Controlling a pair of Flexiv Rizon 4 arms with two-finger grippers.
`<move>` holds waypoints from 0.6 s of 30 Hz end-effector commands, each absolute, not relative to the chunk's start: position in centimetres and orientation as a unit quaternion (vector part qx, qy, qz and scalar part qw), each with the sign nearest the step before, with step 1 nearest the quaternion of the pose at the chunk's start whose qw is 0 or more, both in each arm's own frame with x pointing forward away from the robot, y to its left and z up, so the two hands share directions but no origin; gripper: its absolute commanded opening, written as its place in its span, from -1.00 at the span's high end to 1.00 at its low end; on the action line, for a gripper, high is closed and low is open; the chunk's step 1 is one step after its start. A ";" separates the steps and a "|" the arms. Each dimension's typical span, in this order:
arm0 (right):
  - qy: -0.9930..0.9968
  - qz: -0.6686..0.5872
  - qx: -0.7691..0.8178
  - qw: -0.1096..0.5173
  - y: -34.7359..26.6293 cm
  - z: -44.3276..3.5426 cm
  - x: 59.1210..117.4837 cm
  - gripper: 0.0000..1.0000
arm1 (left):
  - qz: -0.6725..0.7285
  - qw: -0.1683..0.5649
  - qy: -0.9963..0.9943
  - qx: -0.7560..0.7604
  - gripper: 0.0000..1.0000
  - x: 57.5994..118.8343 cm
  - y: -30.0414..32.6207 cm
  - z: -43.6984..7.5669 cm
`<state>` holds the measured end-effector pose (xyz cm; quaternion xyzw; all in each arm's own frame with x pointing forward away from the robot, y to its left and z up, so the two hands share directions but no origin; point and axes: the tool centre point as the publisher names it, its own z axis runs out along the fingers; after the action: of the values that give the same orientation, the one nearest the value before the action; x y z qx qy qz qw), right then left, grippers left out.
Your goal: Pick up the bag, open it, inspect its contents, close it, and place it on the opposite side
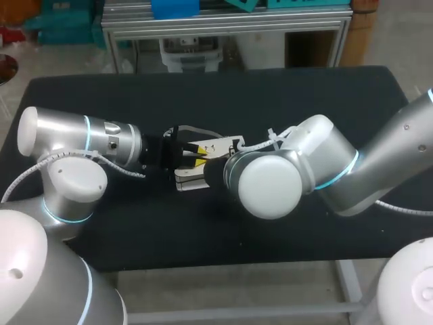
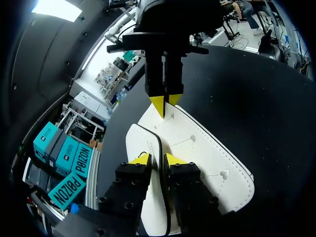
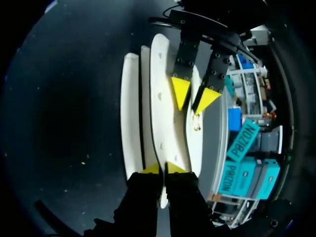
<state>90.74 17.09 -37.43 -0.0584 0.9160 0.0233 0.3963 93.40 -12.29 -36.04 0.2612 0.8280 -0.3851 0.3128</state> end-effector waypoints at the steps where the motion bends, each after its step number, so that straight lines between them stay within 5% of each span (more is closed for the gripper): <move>1: 0.876 0.034 -0.058 0.477 16.9 -37.7 90.6 1.00 | -0.394 0.327 0.818 0.261 0.18 92.9 -11.8 -35.5; 6: 0.876 0.034 -0.058 0.477 16.9 -37.7 90.6 1.00 | -0.391 0.330 0.820 0.258 0.45 93.6 -12.6 -35.8; 7: 0.876 0.034 -0.058 0.477 16.9 -37.7 90.6 1.00 | -0.390 0.329 0.821 0.256 0.92 93.8 -12.8 -36.0; 8: 0.876 0.034 -0.058 0.477 16.9 -37.7 90.6 1.00 | -0.391 0.326 0.822 0.256 1.00 93.9 -12.8 -36.2; 18: 0.876 0.034 -0.058 0.477 16.9 -37.7 90.6 1.00 | -0.387 0.308 0.828 0.264 1.00 93.0 -11.5 -36.8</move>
<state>90.75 17.22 -37.42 -0.0589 0.9159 0.0241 0.3964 93.10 -12.03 -36.62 0.2641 0.8271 -0.3877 0.3095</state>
